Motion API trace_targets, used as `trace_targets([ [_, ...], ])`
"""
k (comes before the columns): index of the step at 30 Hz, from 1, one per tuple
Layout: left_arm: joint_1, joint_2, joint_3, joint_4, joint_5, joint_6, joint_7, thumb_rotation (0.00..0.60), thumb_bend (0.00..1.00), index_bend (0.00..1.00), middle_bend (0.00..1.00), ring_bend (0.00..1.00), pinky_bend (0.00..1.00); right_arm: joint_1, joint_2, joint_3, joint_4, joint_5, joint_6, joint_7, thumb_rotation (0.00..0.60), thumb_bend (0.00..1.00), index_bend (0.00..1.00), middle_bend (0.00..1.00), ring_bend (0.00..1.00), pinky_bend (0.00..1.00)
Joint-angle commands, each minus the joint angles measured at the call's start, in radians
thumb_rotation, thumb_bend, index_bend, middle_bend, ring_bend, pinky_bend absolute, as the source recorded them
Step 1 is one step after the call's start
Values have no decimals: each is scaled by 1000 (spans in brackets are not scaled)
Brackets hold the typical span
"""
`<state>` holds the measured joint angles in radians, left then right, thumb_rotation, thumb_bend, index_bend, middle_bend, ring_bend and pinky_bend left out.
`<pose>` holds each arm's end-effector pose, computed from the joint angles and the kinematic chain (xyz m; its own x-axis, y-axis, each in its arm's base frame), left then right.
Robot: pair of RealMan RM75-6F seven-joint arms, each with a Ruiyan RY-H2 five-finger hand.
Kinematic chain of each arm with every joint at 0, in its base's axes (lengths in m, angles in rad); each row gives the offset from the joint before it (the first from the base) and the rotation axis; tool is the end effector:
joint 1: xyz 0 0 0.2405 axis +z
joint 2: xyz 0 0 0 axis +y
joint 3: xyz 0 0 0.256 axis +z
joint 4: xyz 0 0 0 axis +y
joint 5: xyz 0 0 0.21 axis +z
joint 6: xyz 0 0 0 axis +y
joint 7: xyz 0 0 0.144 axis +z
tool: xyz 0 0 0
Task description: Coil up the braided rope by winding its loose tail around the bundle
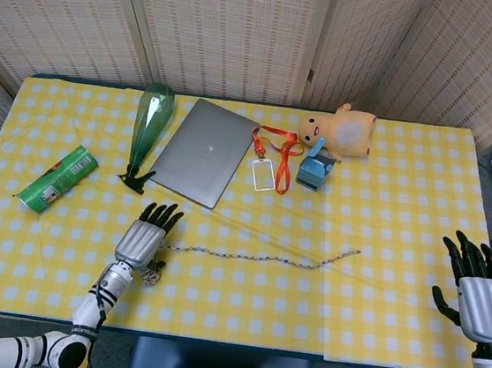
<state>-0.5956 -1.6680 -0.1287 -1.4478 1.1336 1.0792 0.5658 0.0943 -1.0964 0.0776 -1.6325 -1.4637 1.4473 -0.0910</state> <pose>-0.1793 0.3011 -0.0439 0.5493 0.2236 0.8051 0.8225 -0.3146 -0.4738 -0.3113 -0.1895 0.1654 0.4735 -0.0099 0.8808 -0.8806 0.0144 0.4736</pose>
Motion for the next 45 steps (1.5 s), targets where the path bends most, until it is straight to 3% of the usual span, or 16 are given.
trace_targets([
  [1,18,7,8,8,-15,30,23,600,172,20,29,0,0,1,-1,0,2,1,-2,2,600,400,0,0,83,0],
  [14,68,82,13,26,-75,82,60,600,172,14,24,0,0,5,-7,1,15,1,-5,17,600,400,0,0,81,0],
  [19,81,118,12,10,-97,51,9,600,182,148,63,30,3,5,-10,-1,17,-3,-4,20,600,400,0,0,81,0],
  [22,90,123,19,15,-73,51,-36,600,222,266,163,136,109,5,-12,-3,19,-4,-5,23,600,400,0,0,80,0],
  [24,94,119,27,31,-55,47,-64,600,253,330,256,222,270,4,-12,-4,20,-5,-5,24,600,400,0,0,80,0],
  [26,98,115,32,48,-40,45,-91,600,265,352,291,248,324,3,-10,-4,19,-7,-1,25,600,400,0,0,81,0],
  [45,133,93,33,121,-6,23,-251,600,299,433,382,358,429,-2,44,22,-19,13,19,33,600,401,0,0,82,0],
])
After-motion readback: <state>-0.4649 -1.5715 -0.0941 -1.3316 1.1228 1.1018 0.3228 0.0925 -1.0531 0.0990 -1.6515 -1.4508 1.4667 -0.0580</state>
